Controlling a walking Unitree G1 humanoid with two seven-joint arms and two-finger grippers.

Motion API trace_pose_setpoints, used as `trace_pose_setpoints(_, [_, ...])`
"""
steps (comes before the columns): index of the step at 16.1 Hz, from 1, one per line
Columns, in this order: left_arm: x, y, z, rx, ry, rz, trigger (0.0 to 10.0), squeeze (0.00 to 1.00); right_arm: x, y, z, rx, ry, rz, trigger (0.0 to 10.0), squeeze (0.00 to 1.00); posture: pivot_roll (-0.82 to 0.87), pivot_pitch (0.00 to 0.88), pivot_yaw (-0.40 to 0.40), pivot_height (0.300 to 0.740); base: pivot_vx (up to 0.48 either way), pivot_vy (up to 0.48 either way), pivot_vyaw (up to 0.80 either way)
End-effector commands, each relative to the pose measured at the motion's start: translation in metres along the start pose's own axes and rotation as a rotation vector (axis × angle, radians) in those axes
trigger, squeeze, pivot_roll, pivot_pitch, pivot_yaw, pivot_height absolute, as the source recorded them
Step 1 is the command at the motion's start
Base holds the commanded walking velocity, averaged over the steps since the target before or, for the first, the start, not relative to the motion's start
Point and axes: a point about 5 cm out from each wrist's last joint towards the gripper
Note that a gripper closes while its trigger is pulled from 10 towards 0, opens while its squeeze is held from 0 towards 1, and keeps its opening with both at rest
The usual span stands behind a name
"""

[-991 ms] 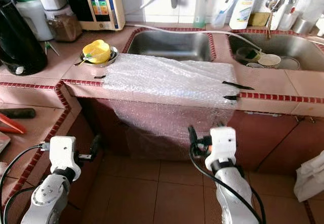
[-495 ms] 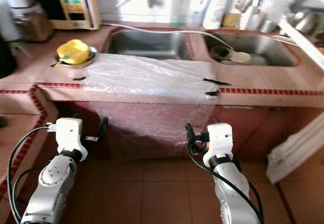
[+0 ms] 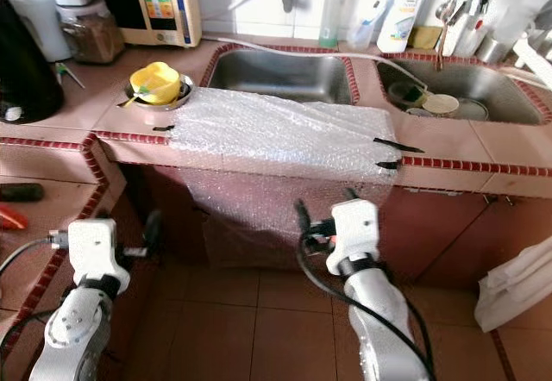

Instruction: Kitchen organization

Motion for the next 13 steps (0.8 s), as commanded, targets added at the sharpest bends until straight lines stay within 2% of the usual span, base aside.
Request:
trace_pose_setpoints(1, [0.002,0.008,0.003,-0.019,-0.013,0.024,10.0,0.0,-0.001,0.006,0.004,-0.021,-0.008,0.02,10.0,0.0,0.0,0.013,0.016,0.74,0.0,0.0,0.0])
trace_pose_setpoints(3, [-0.001,0.017,0.008,-0.056,-0.029,0.047,10.0,0.0,-0.01,0.003,0.011,-0.029,-0.011,0.0,10.0,0.0,0.0,0.021,0.014,0.74,0.0,0.0,0.0])
trace_pose_setpoints(7, [-0.002,0.017,0.007,-0.068,-0.049,0.037,10.0,0.0,-0.016,-0.002,0.016,-0.04,-0.021,-0.028,10.0,0.0,0.0,0.021,0.018,0.74,0.0,0.0,0.0])
trace_pose_setpoints(13, [-0.003,0.019,0.012,-0.082,-0.089,0.022,10.0,0.0,-0.014,0.005,0.002,-0.066,0.026,0.007,10.0,0.0,0.0,0.026,0.037,0.74,0.288,0.0,0.0])
Point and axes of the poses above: a point about 5 cm out from each wrist's last joint towards the gripper, its own x axis pointing out of the wrist towards the gripper, its own y axis along the axis of the wrist's last joint, z = x × y, and after that the axes turned 10 degrees about -x, right-handed
